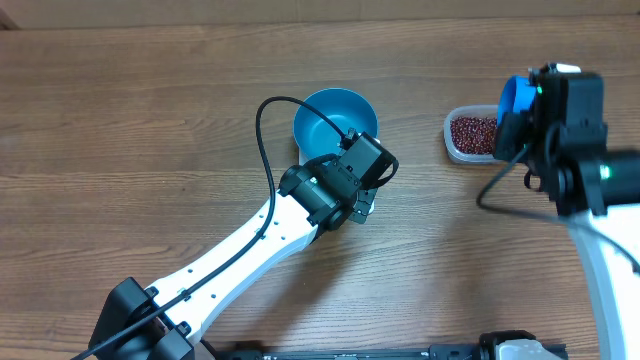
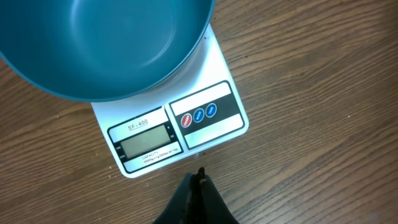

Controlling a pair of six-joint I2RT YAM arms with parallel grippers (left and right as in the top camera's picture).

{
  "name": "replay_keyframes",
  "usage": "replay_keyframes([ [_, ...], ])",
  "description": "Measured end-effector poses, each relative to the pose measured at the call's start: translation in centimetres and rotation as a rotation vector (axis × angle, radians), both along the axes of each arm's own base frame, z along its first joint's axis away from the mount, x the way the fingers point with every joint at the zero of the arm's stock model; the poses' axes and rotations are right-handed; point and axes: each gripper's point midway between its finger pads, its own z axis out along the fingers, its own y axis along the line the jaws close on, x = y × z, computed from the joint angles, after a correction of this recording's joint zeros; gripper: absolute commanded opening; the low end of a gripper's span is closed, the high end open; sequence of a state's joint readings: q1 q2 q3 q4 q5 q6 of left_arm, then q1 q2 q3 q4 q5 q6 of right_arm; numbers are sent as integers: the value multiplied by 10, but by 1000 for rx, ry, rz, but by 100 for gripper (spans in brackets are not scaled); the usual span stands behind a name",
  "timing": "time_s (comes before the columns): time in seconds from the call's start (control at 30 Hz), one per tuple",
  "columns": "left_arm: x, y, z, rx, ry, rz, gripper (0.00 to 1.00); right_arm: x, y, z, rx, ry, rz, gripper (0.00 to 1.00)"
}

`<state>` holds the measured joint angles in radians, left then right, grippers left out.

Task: Scoop item into bowl and weigh 150g on scale
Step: 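Lower the blue scoop over the red bean tub with the right gripper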

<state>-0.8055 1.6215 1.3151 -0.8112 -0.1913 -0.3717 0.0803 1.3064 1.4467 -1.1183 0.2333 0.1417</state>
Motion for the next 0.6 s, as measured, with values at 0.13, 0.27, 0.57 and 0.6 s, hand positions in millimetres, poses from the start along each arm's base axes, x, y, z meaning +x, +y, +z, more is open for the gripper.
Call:
replay_keyframes([
  [0.13,1,-1,0,-5,-4,0,4,15,0,-30,-23,147,3,4],
  [0.27,1,-1,-8,-6,-6,1,4,19,0,-46,-26,201,2,4],
  [0.57,13,-4,-41,59,-9,-14,4,20,0,-44,-21,192,-5,4],
  [0.6,15,-4,-43,68,-16,-19,4,20,0,-44,-20,191,-7,4],
])
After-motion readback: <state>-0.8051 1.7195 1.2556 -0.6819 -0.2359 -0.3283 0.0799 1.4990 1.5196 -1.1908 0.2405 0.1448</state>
